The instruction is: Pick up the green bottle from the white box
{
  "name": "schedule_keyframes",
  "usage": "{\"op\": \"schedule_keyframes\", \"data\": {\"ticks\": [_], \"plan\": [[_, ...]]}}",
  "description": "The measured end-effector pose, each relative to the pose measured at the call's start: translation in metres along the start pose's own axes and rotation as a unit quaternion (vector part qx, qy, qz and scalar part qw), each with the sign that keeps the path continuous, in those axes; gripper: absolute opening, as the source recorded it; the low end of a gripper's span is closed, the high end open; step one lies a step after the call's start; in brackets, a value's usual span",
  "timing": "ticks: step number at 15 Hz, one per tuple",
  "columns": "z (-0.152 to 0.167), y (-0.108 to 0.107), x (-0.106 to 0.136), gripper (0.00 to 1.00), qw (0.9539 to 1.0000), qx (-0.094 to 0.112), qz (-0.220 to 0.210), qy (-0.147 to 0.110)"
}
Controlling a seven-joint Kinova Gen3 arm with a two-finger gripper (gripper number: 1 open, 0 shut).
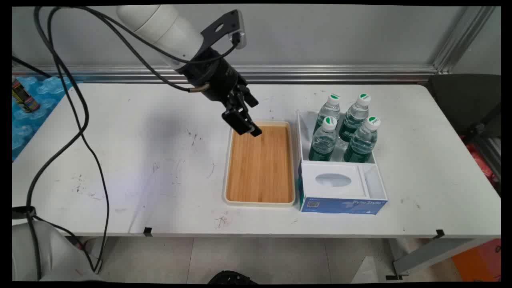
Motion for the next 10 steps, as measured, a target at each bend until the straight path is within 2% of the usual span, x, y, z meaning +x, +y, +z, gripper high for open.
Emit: {"op": "schedule_keyframes", "data": {"ticks": [5,10], "plan": [[0.017,-0.005,0.021,1.0,0.9994,0.011,-0.011,0.032],[0.043,-0.003,0.044,1.0,0.9978,0.012,-0.026,0.06]]}}
